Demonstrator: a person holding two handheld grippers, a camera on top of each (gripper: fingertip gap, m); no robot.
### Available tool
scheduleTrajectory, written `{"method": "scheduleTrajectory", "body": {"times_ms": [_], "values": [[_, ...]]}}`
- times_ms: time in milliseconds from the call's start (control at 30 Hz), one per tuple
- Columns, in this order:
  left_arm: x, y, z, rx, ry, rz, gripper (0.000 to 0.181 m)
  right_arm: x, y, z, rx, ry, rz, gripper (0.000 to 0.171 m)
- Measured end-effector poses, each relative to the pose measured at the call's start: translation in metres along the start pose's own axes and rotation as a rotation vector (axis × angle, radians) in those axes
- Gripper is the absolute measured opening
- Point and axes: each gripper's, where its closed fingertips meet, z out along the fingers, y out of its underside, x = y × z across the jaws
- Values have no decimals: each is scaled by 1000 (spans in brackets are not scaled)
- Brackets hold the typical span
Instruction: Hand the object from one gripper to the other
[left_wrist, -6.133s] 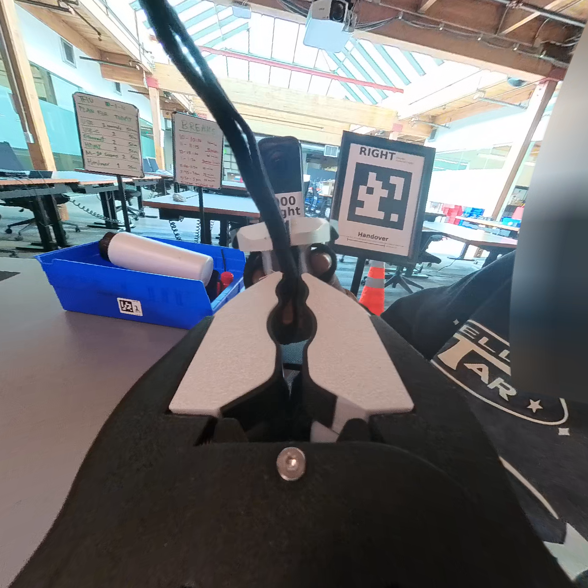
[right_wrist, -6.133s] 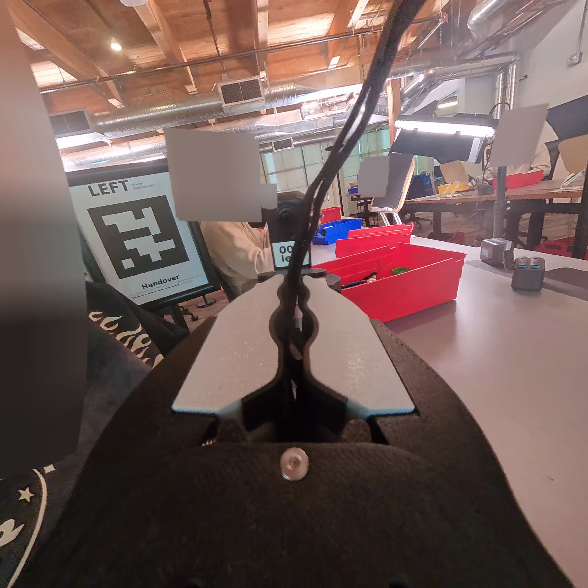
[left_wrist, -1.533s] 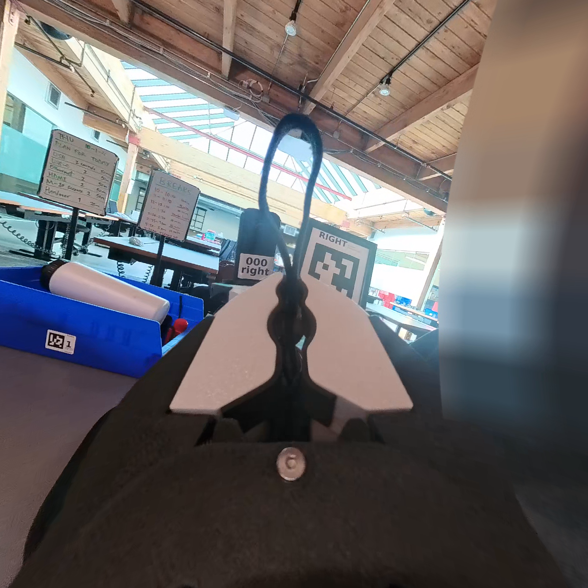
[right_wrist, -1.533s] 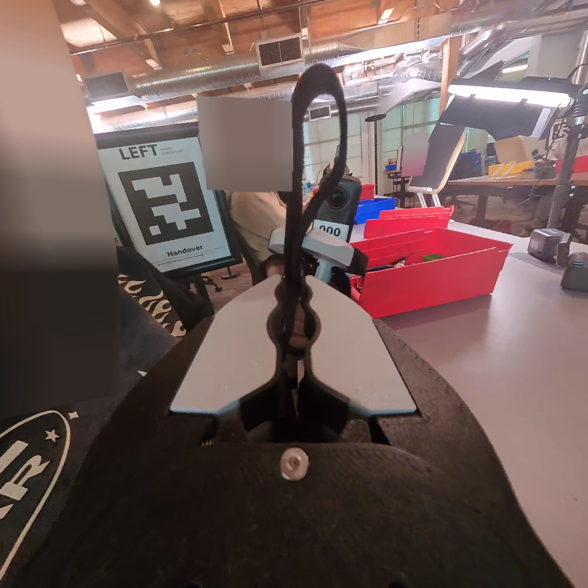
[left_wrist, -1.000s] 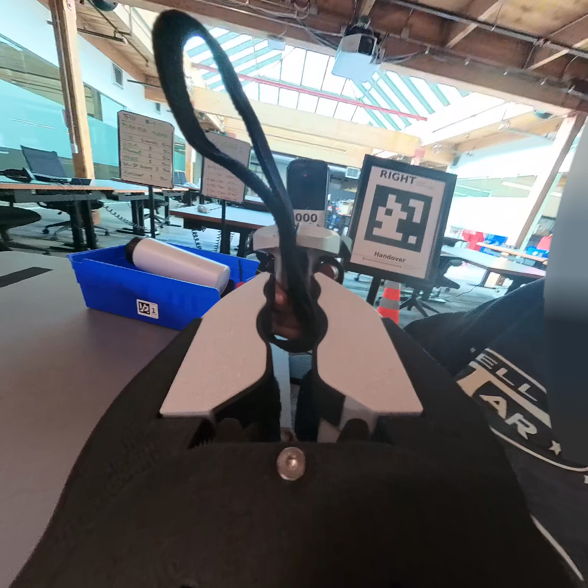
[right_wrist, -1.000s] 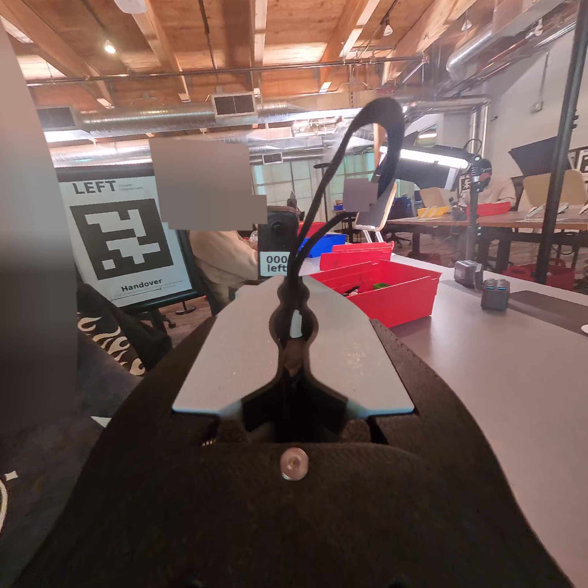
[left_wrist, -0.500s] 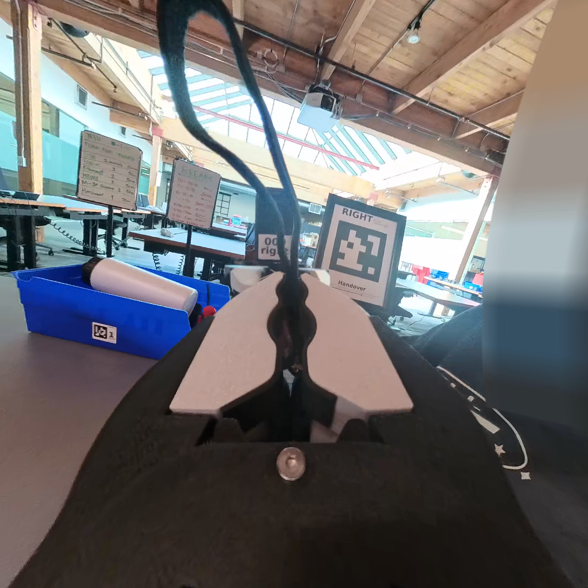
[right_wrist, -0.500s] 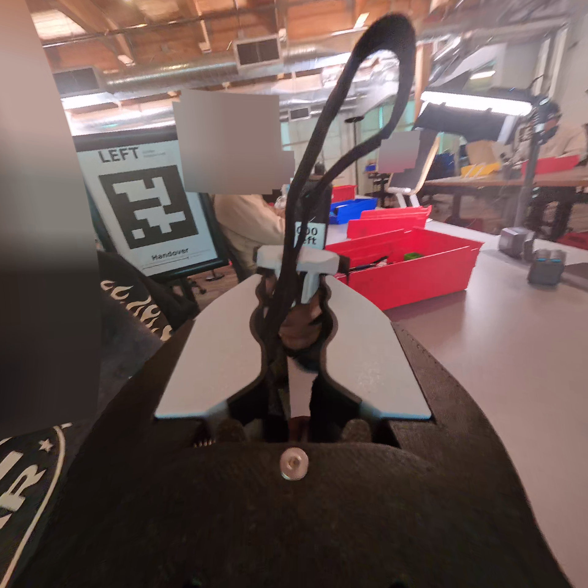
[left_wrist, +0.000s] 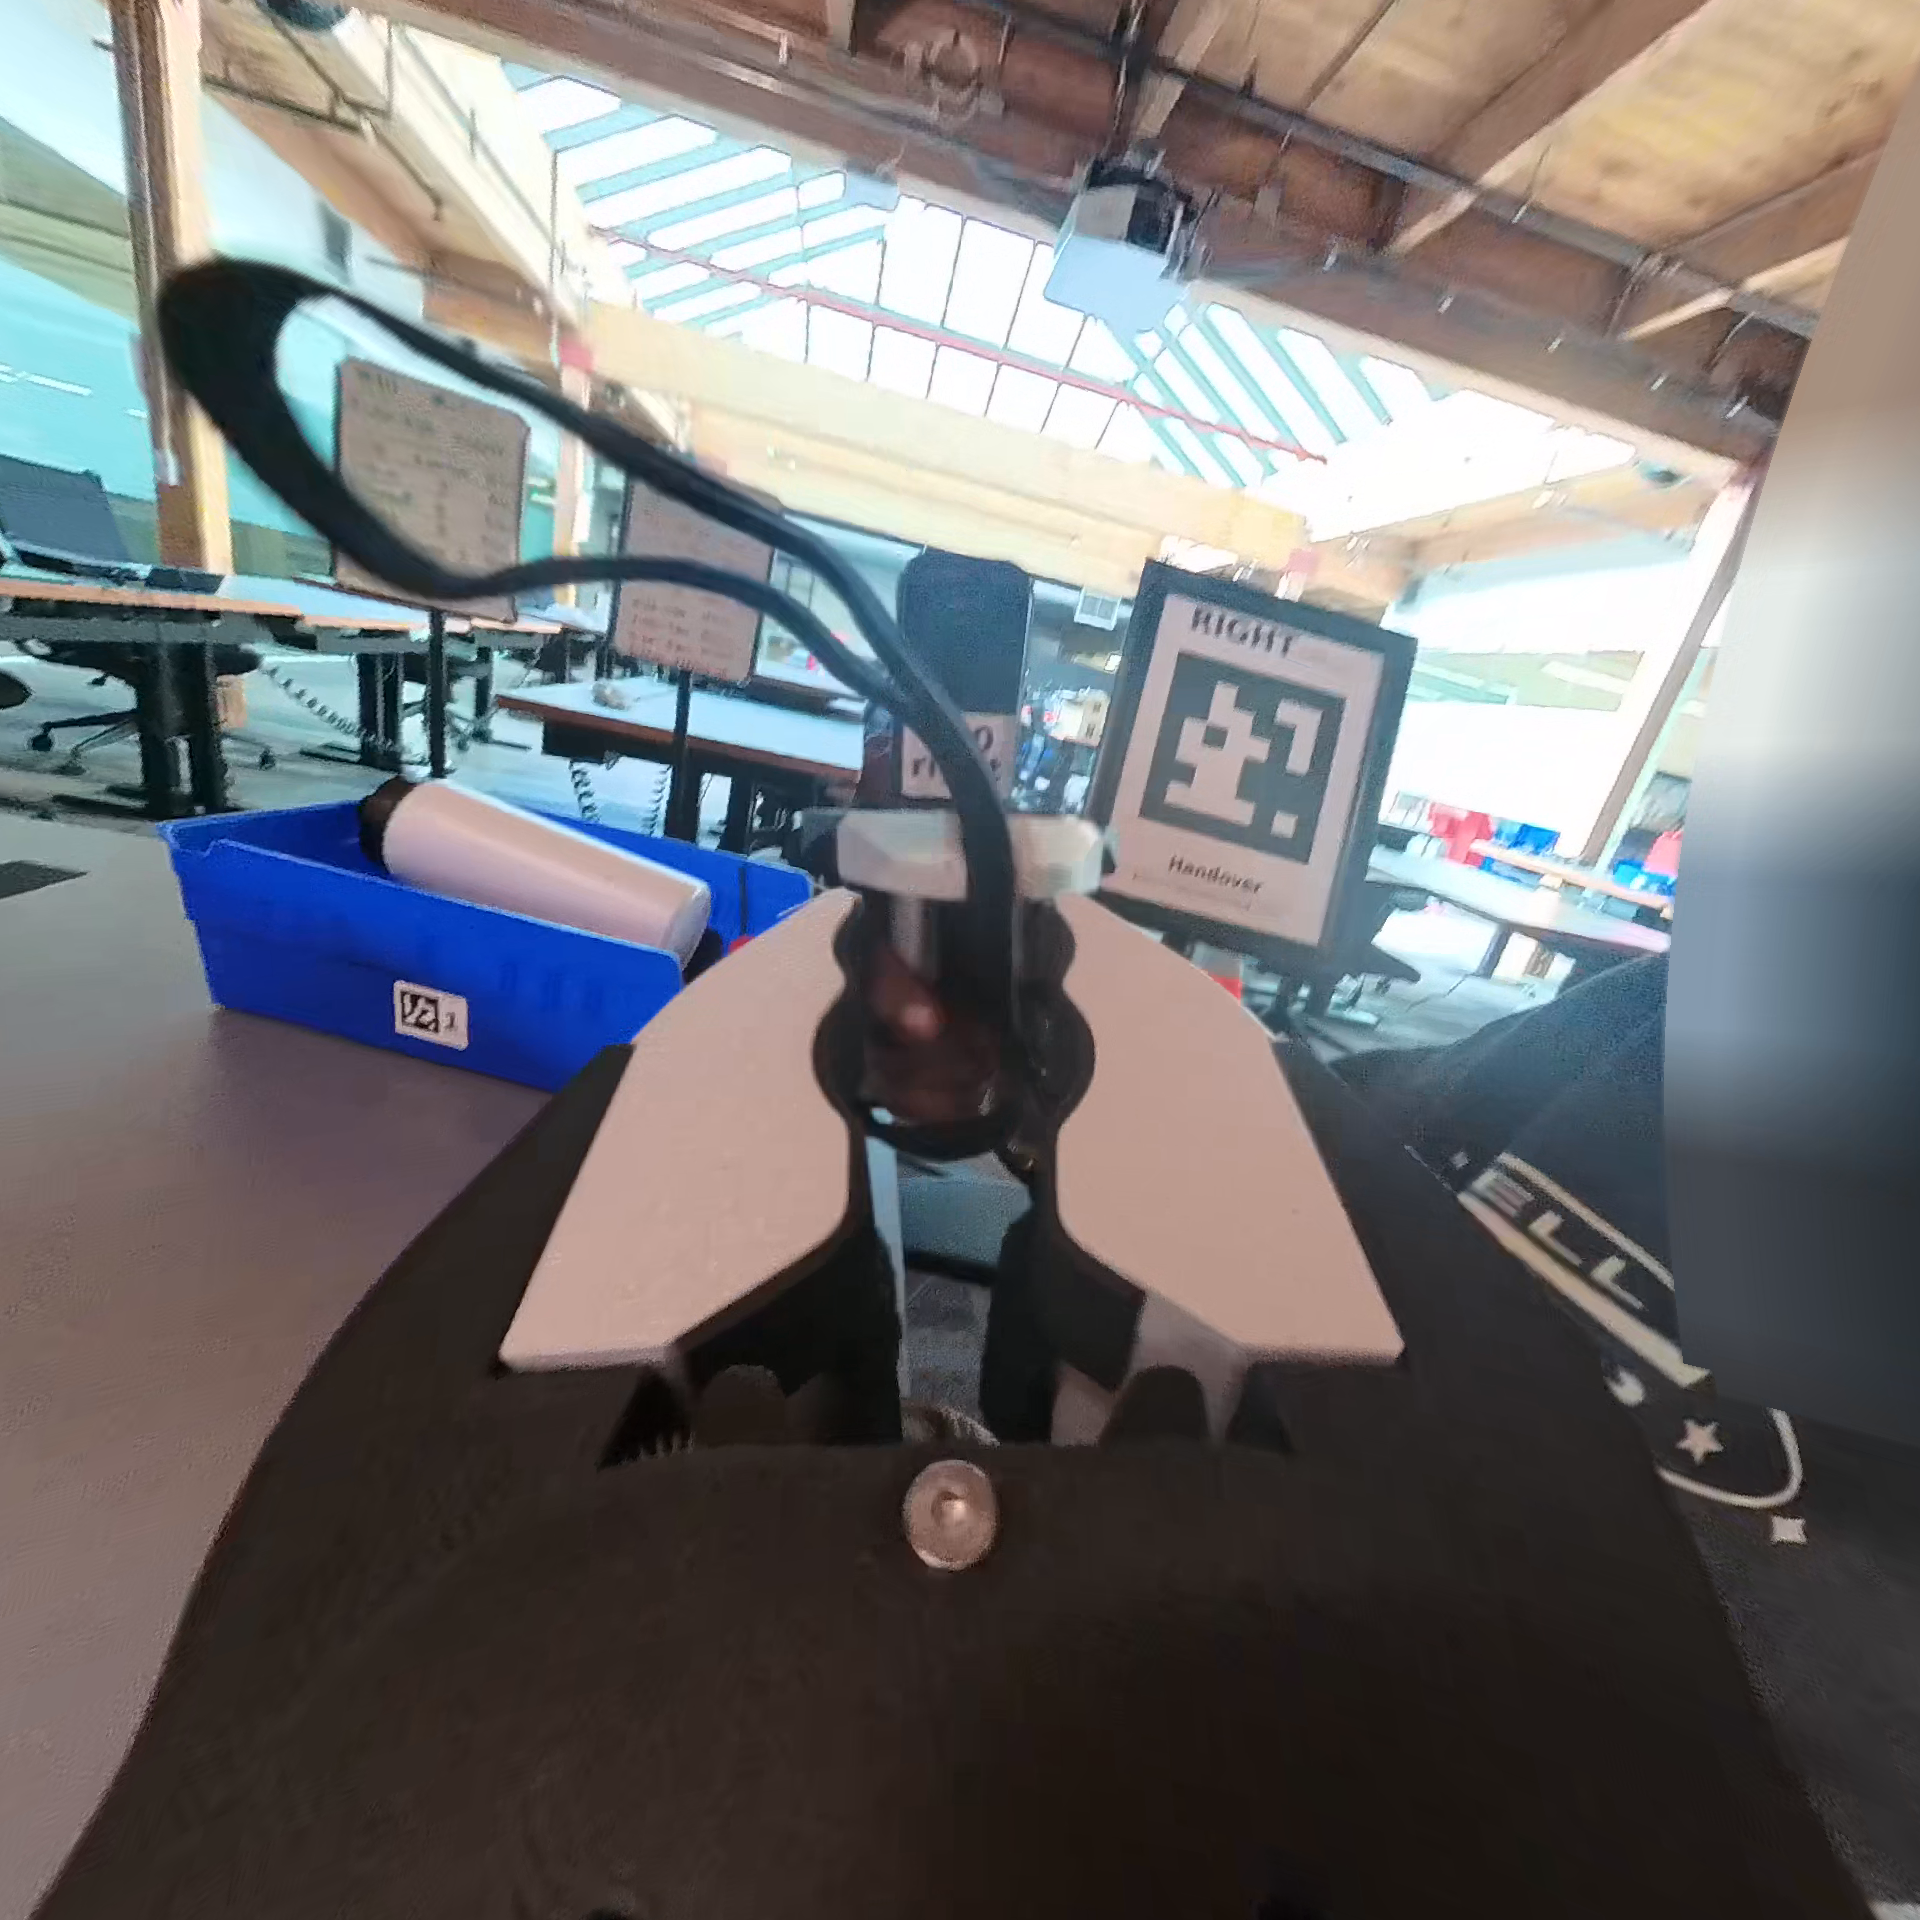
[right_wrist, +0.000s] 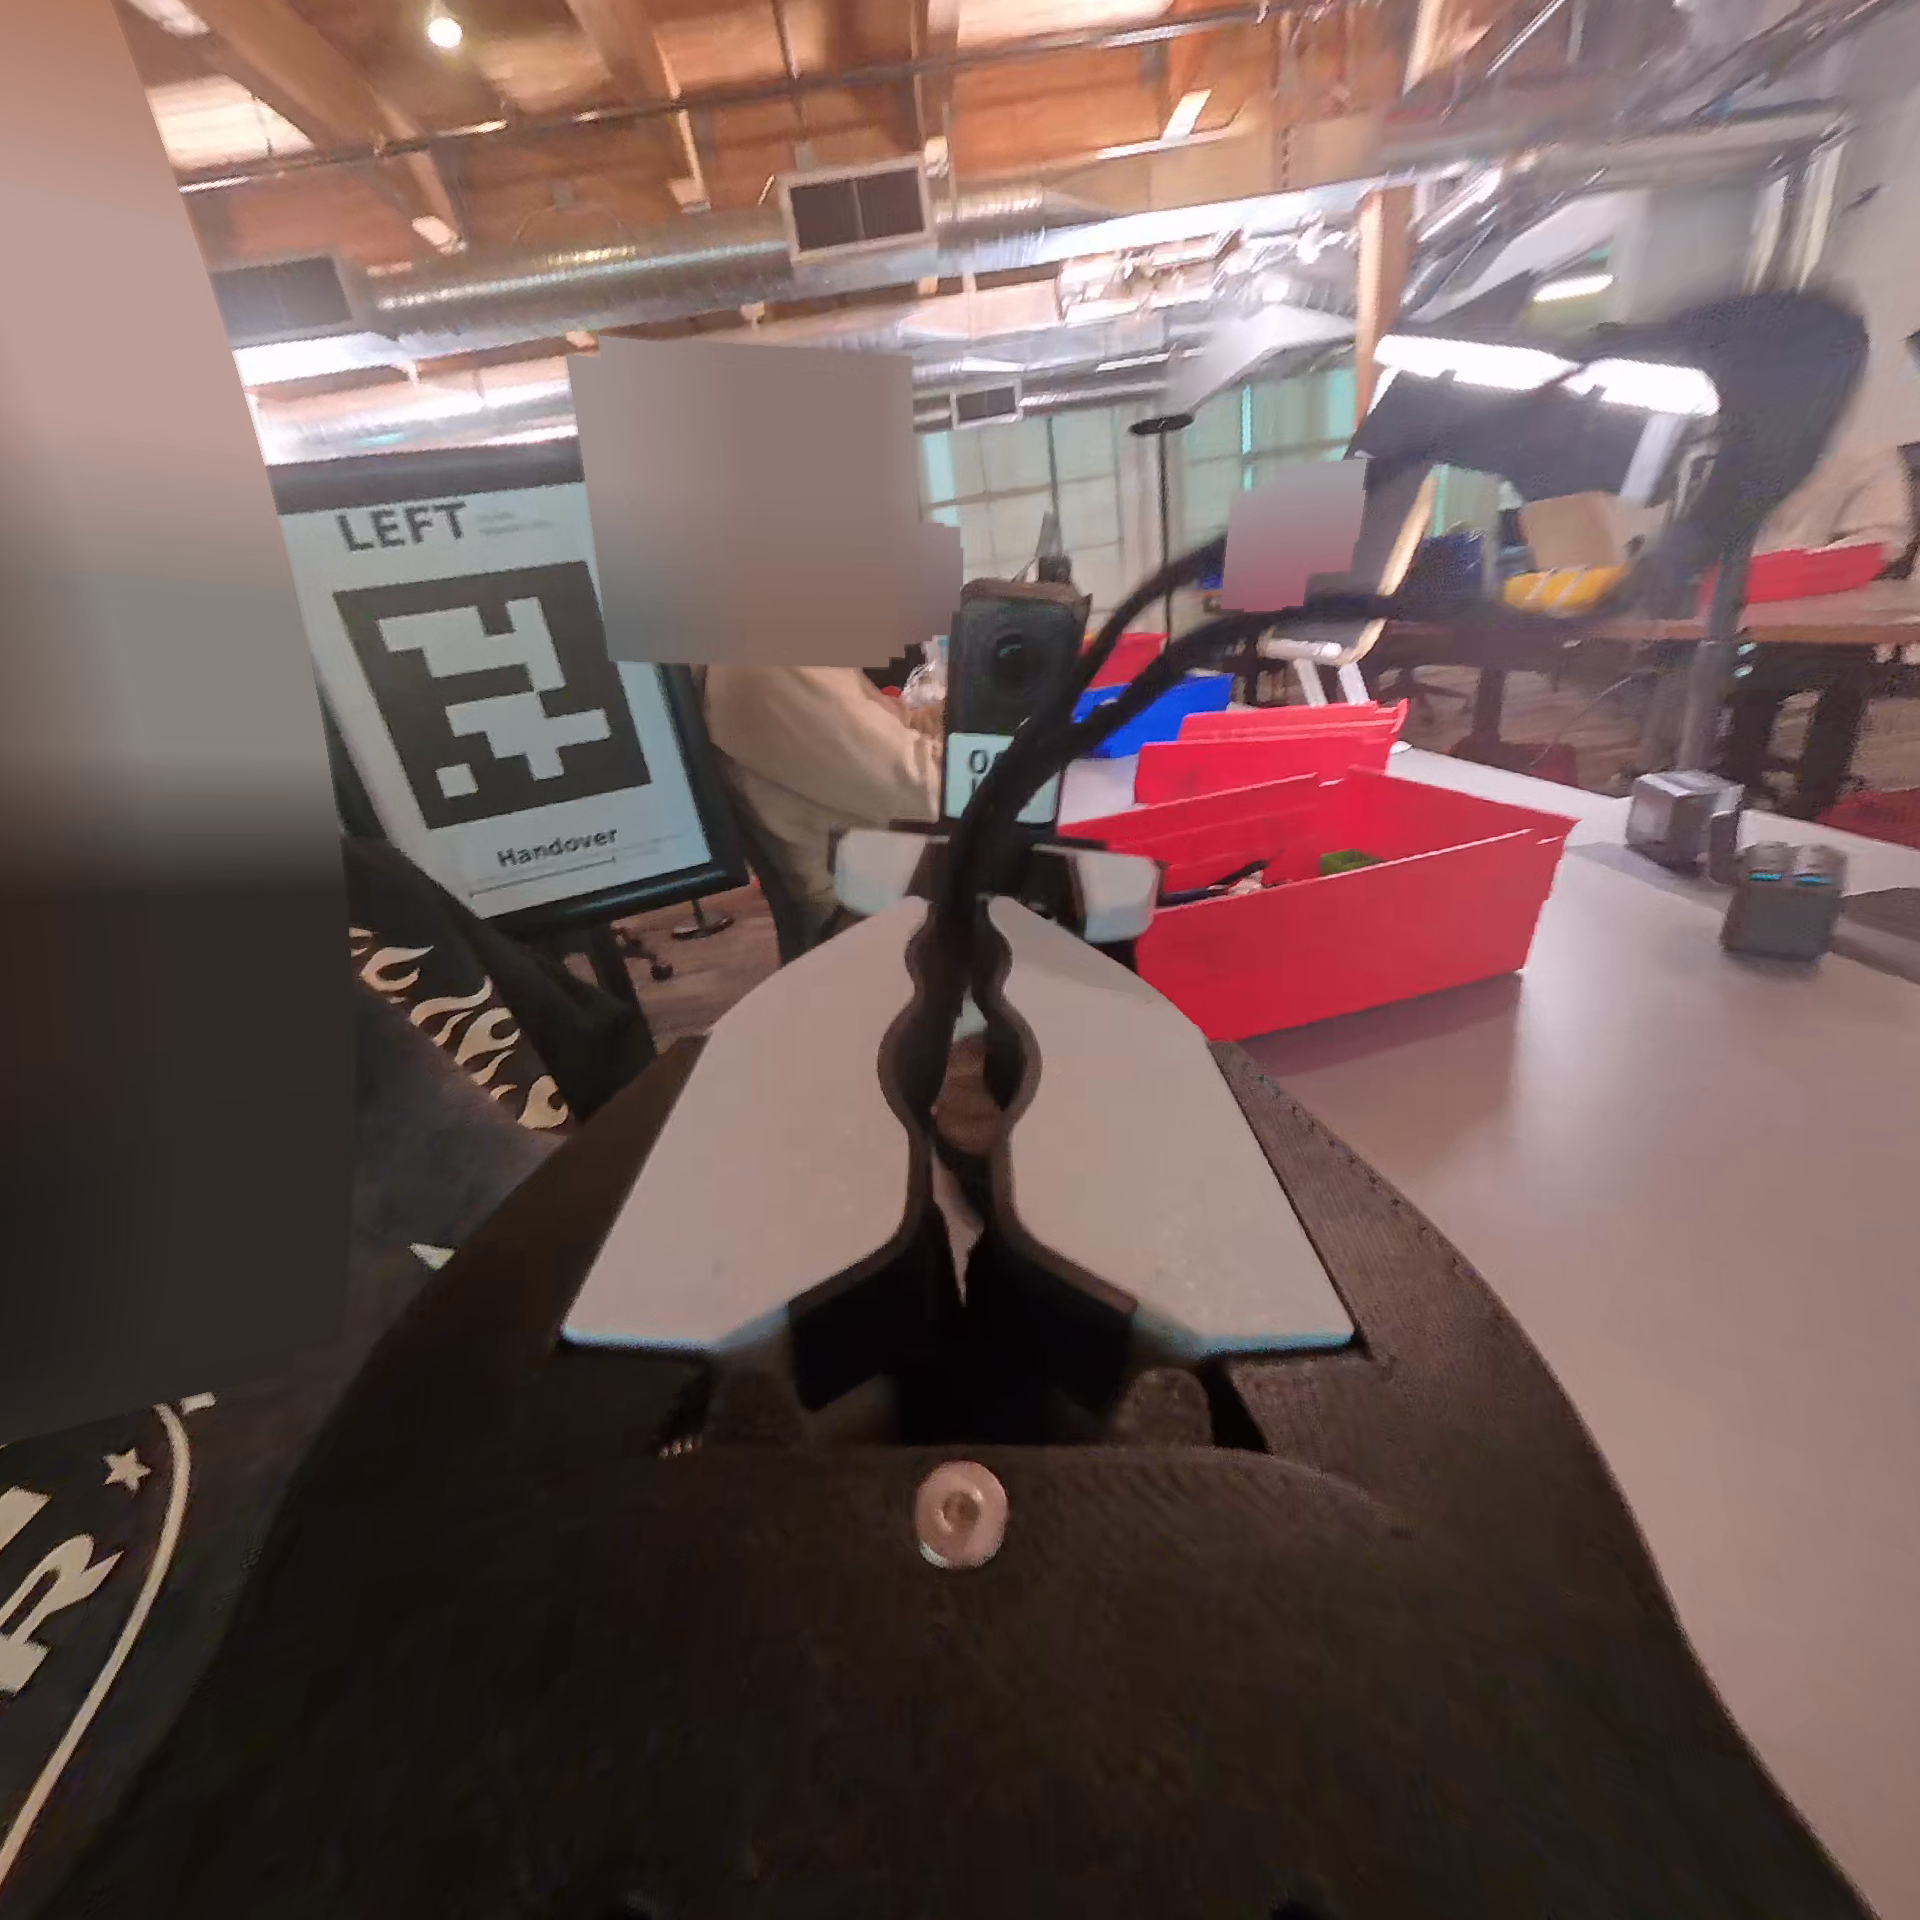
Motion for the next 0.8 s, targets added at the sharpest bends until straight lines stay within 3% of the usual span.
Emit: {"method": "scheduleTrajectory", "body": {"times_ms": [100,267,367,433,567,700,800], "values": [[1,11,6,-66,-11,40,25,5,-7,-4,38,51,-19,7],[-1,14,9,-75,-62,122,5,8,-10,-4,46,99,-59,6],[6,11,7,-54,9,41,4,2,-11,-3,46,76,-107,7],[7,6,5,-19,35,-22,4,-2,-14,-7,41,73,-206,19],[2,2,-2,-3,49,-115,5,-4,-15,-19,-34,189,-724,41],[0,7,-4,-38,54,-170,5,6,0,-26,-279,459,-1586,26],[2,13,-1,-73,74,-193,5,13,11,-22,-423,524,-1844,27]]}}
